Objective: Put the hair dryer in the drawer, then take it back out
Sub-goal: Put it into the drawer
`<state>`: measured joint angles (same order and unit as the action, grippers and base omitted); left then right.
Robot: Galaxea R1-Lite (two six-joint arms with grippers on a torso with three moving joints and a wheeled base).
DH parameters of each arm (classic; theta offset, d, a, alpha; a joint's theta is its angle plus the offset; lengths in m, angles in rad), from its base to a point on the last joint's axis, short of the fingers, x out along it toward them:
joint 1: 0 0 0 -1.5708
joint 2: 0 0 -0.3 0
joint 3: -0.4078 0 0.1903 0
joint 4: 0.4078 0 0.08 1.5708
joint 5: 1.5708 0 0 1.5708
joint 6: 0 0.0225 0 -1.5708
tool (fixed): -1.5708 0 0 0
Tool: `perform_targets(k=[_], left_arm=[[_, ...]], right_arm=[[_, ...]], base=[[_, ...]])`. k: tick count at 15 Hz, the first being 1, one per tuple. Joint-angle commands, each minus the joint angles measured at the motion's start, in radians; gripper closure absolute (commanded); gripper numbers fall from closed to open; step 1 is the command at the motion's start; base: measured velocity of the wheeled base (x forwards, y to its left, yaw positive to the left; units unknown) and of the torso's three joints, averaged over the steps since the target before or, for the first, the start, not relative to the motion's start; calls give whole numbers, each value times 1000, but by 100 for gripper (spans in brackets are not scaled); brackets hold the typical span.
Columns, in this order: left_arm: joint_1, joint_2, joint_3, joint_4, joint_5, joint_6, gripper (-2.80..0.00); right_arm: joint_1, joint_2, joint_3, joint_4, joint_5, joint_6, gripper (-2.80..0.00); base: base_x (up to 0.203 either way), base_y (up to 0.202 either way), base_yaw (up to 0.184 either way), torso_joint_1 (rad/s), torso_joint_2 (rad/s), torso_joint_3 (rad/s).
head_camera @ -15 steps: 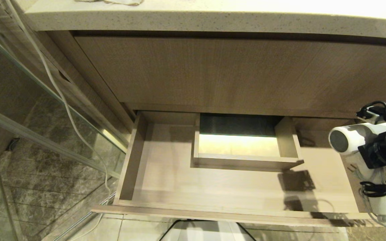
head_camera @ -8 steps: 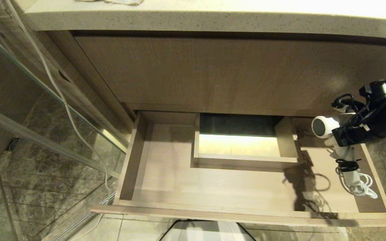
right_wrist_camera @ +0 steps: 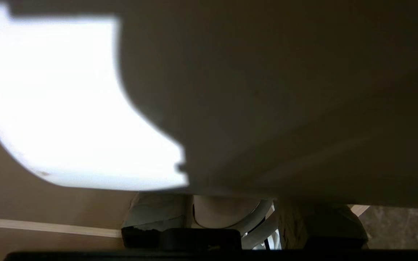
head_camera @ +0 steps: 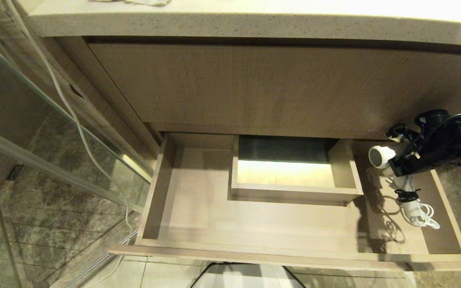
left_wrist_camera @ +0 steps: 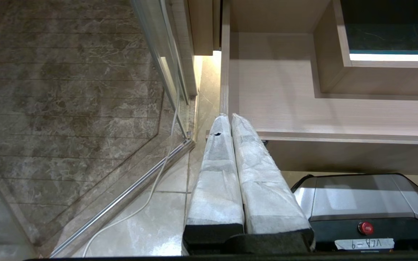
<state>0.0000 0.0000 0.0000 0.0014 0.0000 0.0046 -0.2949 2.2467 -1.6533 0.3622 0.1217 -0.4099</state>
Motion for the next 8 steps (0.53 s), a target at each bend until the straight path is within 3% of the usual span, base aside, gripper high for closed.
perform_targets(k=[1,8], left_arm=[[0,0,2,0,0,0,0],[0,0,2,0,0,0,0]], right_arm=[[-22,75,-31,9,2,-24,0],[-70,157,-59,-8,3,-65,0]], base=[[0,0,0,0,0,0],[0,0,0,0,0,0]])
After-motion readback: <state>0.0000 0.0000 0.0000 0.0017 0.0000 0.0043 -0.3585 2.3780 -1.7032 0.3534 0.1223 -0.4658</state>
